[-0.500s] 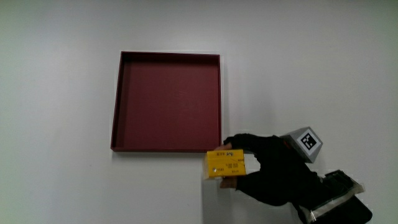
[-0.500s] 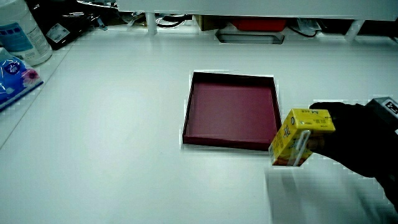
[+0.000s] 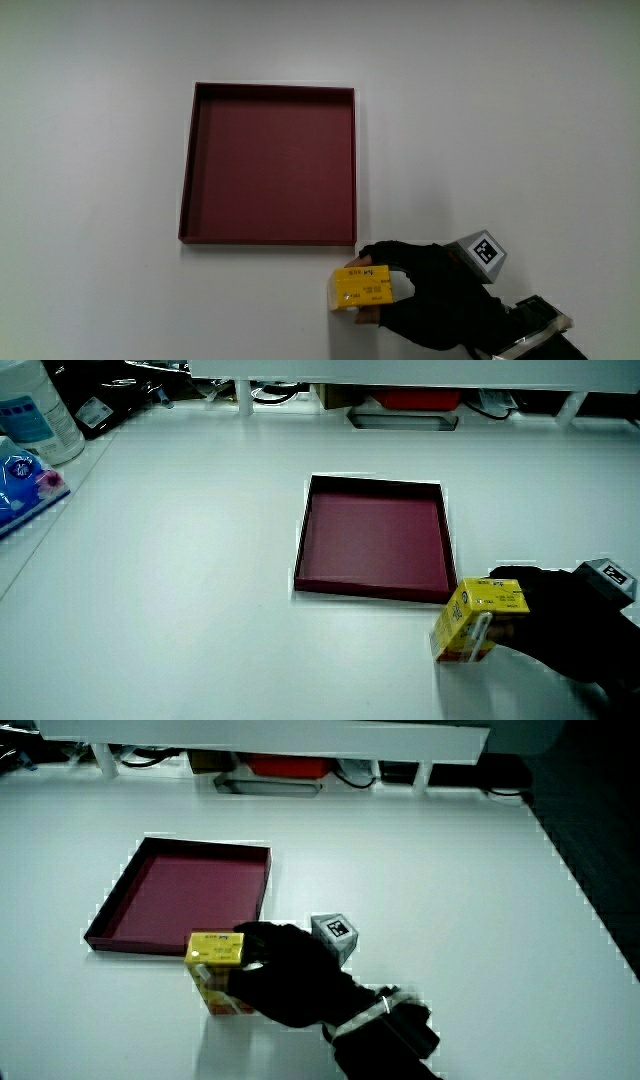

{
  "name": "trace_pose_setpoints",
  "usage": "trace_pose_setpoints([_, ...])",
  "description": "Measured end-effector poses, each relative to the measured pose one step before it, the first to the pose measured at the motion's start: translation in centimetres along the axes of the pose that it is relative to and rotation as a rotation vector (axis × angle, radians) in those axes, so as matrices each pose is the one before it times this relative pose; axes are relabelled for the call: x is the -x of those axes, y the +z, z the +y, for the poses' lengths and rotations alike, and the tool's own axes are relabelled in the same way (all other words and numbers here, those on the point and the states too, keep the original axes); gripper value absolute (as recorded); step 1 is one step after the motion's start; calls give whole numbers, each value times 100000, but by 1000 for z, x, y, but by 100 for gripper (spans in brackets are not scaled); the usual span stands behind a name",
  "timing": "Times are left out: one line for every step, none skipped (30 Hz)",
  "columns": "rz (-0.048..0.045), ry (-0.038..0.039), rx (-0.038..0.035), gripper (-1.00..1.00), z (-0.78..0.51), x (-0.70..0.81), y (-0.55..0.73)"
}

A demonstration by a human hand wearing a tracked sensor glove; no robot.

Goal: Place ice redtea

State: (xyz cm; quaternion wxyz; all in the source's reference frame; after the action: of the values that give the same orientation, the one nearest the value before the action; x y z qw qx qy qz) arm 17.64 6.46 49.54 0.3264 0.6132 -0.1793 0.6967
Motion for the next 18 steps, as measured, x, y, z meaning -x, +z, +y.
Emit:
trace_pose_setpoints([1202,-756,1588,0,105,-76,38])
trace_pose_setpoints([1641,537,78,0,108,175,-127])
trace_pose_setpoints([-912,-353,-243,0,-21,-104,26])
trace_pose_setpoints([-16,-38,375,0,12,-66,9])
trace_pose_setpoints([-750,-47,244,0,-9,-76,19])
trace_pose_setpoints([425,239,-15,0,26,103,-65])
trace_pose_setpoints([313,-86,-306,-5,-31,-15,-29])
trace_pose_setpoints([235,-575,2,-10,-7,-11,-6])
trace_pose_setpoints([-27,-184,279,-14,-10,-150,54])
trace_pose_setpoints([42,148,-289,-19,7,8,-22])
trace_pose_setpoints([358,-455,65,-24,-14,-70,11])
trace_pose_setpoints([530,217,213,-29,29,104,-47])
trace_pose_setpoints([-317,61,-230,-33,-10,-108,45])
trace_pose_setpoints([412,-556,-122,-38,-1,-45,-10])
trace_pose_setpoints([790,159,258,-43,34,43,-49])
trace_pose_setpoints([892,-67,132,-48,10,1,-30])
trace_pose_setpoints([-412,87,105,-52,-29,-91,45])
trace_pose_setpoints([-98,-488,174,-57,-47,-95,43])
